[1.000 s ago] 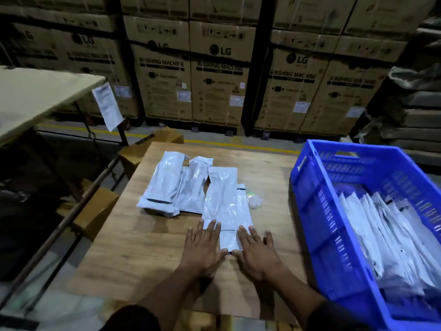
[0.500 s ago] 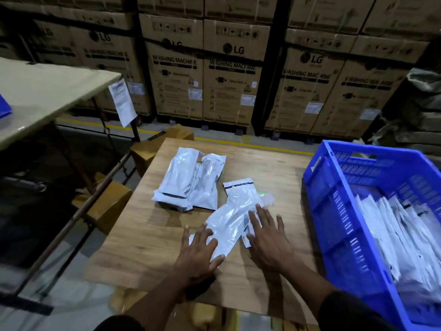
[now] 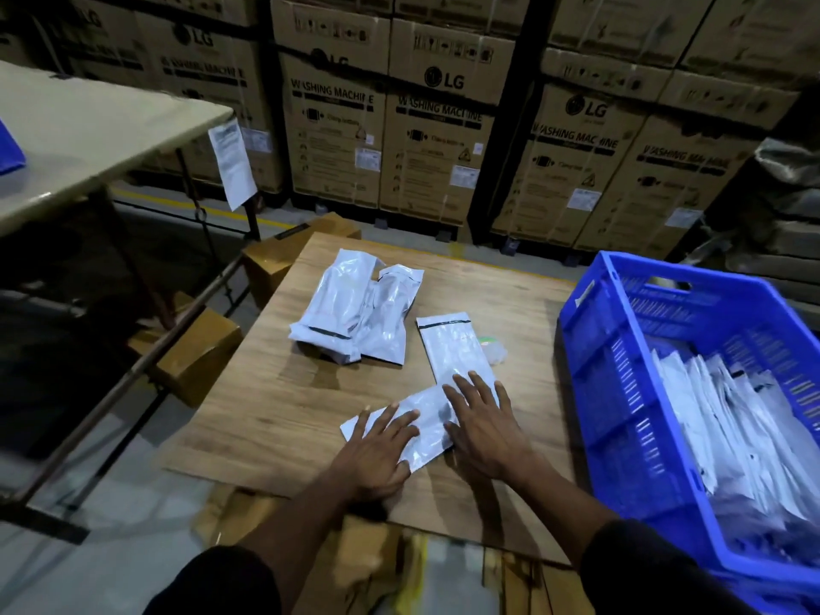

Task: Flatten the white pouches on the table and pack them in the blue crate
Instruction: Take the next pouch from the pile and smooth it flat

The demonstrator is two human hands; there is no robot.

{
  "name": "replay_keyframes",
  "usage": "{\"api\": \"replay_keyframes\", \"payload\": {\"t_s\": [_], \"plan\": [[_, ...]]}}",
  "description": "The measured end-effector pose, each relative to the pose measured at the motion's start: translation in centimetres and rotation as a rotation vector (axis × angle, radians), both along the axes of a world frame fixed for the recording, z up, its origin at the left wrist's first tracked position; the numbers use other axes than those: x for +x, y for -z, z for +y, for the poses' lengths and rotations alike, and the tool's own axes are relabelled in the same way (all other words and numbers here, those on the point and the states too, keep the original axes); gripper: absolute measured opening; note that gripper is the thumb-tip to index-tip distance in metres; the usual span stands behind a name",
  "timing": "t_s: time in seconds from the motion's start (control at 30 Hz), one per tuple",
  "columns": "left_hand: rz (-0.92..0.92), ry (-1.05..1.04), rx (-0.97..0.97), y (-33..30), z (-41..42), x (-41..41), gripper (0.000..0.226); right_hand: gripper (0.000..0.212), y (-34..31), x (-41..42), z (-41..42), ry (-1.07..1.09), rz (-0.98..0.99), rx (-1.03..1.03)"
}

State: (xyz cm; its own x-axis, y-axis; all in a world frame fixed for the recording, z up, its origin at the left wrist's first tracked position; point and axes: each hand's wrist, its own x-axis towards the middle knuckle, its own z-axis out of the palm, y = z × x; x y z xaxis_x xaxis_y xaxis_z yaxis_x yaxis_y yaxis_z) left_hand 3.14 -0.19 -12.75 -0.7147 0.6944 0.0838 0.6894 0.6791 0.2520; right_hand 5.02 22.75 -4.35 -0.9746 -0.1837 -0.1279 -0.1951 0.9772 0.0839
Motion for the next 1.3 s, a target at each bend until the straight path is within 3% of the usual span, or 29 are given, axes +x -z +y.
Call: {"api": "replay_keyframes", "payload": {"t_s": [0.23,0.37,0.67,0.9,1.3], "plan": [[-0.058,0.066,0.006,-1.7,0.1,1.8,0.051,0.066,1.6,3.5,0.0,-0.031,-0.085,0.023],[0.088,0.029,-0.024,-1.5,0.5,3.0,0.043,0.052,1.8,5.6,-0.7,0.016,0.001,0.052],[0.112,-0.076,-0.126,-0.8,3.5,4.7,0.061,0.043,3.5,7.7,-0.8,0.078,0.192,-0.066],[0.073,-0.141,-0.142,0.0,4.6,5.0,0.061,0.063,6.6,7.7,-0.3,0.029,0.009,-0.169],[0.09,-0.136,-0.099,1.0,4.5,4.8,0.062,0.065,7.2,7.7,0.1,0.053,0.003,-0.135]]}}
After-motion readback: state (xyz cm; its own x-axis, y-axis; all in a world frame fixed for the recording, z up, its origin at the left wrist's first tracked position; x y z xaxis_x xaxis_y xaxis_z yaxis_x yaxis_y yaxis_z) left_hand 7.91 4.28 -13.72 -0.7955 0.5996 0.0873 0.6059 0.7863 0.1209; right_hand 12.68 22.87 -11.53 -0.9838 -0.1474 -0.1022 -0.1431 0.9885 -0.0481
